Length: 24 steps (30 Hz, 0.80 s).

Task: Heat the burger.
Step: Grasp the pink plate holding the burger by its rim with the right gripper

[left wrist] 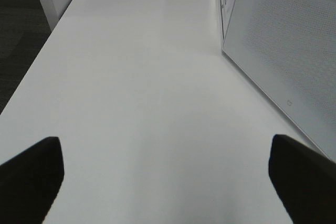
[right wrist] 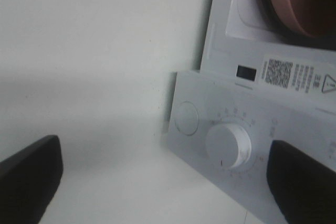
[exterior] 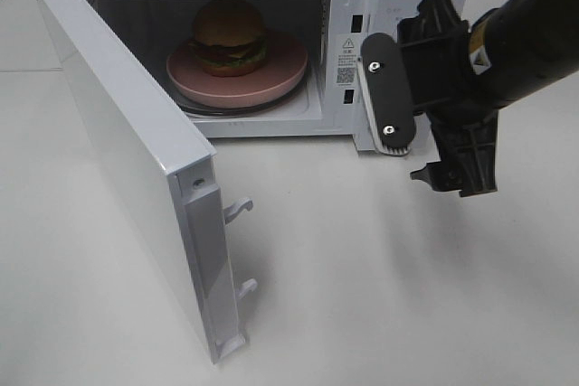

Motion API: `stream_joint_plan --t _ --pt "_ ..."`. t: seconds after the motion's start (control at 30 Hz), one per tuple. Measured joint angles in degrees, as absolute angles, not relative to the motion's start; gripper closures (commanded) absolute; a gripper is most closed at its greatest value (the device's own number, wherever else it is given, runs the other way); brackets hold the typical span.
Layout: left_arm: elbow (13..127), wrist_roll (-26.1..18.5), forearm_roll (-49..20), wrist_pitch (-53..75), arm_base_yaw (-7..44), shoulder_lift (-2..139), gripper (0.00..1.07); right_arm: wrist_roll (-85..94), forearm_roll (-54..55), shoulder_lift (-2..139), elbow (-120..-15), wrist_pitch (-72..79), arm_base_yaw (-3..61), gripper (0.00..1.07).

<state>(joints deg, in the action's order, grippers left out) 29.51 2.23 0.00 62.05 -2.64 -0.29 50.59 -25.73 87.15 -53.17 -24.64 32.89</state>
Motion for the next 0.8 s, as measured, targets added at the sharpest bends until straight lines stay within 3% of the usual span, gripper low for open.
stream_joint_plan --t 0.8 --pt "29.51 2.23 0.0 62.05 -2.64 -0.29 0.09 51.05 -24.47 103.71 -66.81 -20.68 35.35 0.13"
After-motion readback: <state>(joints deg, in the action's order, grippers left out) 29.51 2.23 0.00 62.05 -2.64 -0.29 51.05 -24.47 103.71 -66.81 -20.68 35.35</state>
